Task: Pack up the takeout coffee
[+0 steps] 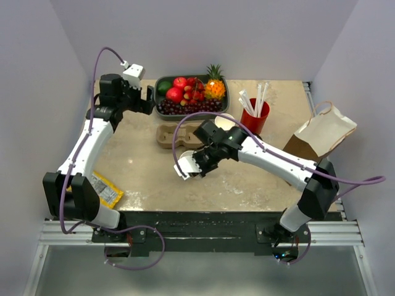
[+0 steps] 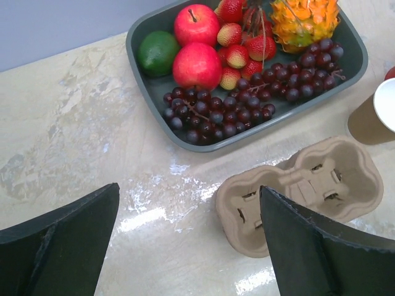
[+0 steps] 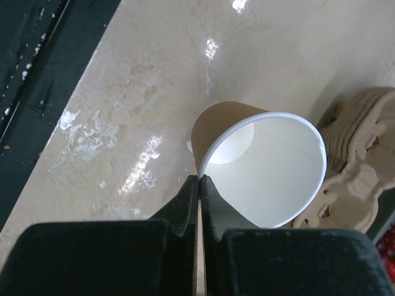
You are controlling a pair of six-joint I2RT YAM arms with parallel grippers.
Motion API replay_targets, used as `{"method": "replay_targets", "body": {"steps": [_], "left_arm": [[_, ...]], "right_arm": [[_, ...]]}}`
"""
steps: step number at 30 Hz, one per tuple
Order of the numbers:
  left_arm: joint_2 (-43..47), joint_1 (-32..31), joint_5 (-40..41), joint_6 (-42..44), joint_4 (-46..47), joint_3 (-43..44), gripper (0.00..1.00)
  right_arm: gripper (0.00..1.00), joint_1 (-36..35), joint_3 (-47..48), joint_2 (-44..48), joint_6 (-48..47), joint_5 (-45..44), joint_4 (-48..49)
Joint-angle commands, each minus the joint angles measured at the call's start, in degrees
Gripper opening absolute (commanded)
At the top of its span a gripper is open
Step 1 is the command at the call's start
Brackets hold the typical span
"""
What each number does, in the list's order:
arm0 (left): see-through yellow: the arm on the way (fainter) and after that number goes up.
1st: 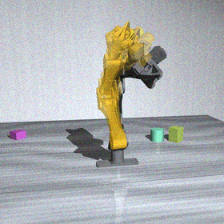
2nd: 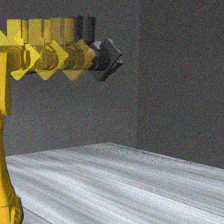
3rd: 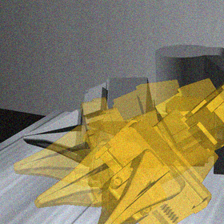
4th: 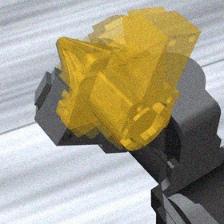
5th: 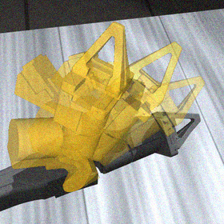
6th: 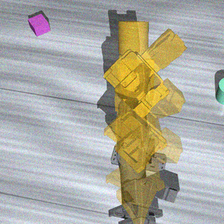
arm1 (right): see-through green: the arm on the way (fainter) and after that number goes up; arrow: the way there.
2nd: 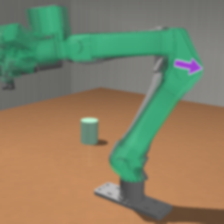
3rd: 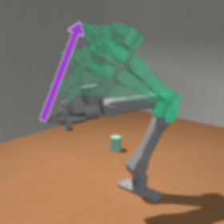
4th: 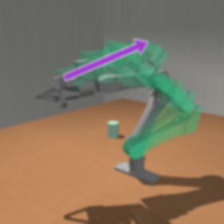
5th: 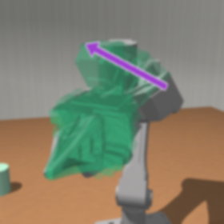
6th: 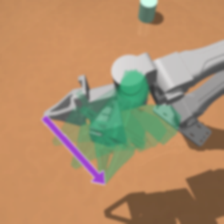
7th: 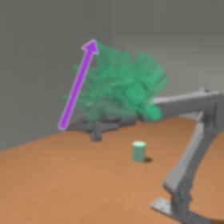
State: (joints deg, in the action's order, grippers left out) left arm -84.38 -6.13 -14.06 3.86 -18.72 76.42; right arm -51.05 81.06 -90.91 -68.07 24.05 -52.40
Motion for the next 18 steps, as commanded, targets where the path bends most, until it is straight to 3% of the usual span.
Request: {"method": "replay_targets", "body": {"steps": [1,17,18], "left_arm": [[0.6,0.2,2.0,-3.0,2.8,3.2,0.99],[3.2,2.7,1.7,-1.9,2.4,1.3,0.99],[3.3,2.8,1.4,-1.8,2.3,1.1,0.99]], "right_arm": [[0.0,-1.7,-1.6,-0.9,0.7,1.8,5.8],[0.0,-4.9,9.6,-14.8,-2.0,0.2,4.7],[0.09,-4.9,9.6,-14.8,-2.2,-0.1,4.6]]}}
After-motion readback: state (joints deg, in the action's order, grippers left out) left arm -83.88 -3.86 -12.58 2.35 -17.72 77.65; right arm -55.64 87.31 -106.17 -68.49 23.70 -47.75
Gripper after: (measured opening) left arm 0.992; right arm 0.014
